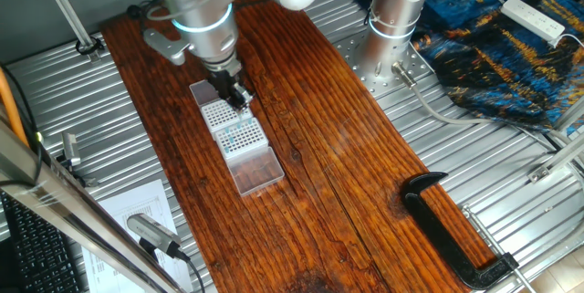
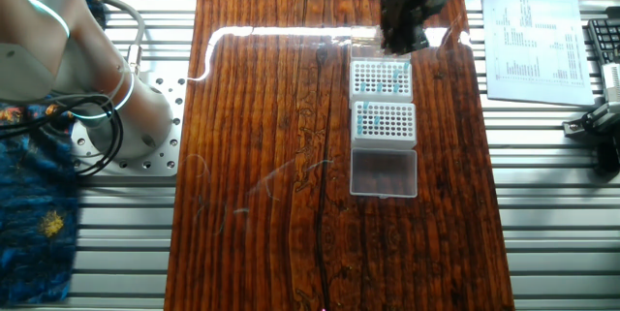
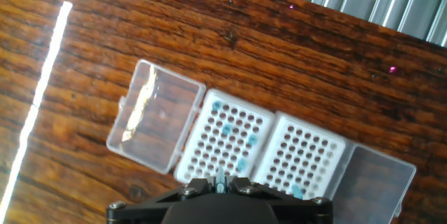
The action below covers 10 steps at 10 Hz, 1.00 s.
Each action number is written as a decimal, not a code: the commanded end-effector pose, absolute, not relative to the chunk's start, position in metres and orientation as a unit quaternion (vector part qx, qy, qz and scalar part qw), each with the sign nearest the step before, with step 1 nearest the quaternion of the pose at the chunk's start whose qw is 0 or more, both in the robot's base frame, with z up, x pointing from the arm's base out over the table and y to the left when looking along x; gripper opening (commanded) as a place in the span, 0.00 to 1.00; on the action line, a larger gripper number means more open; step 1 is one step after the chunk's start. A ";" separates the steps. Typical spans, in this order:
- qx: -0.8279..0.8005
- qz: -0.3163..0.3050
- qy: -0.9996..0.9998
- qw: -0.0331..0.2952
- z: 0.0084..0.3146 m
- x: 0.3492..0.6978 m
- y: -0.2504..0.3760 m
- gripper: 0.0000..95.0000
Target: Transfer all medium pipette tips from one holder to another
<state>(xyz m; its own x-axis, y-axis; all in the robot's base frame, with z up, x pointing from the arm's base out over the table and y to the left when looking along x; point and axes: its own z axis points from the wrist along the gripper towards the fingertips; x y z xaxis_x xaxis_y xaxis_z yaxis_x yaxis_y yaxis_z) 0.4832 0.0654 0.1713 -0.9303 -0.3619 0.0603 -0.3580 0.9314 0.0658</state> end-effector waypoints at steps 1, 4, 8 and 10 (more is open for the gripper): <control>0.182 -0.026 -0.982 0.040 0.169 0.488 0.066 0.00; 0.180 -0.027 -0.982 0.040 0.160 0.485 0.063 0.00; 0.157 -0.032 -0.986 0.040 0.152 0.481 0.060 0.00; 0.151 -0.031 -0.987 0.040 0.151 0.481 0.060 0.00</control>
<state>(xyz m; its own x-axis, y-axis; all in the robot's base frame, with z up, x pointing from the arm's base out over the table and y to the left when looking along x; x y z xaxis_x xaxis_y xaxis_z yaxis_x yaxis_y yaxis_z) 0.4825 0.0600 0.1506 -0.9514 -0.2997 0.0717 -0.2946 0.9528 0.0737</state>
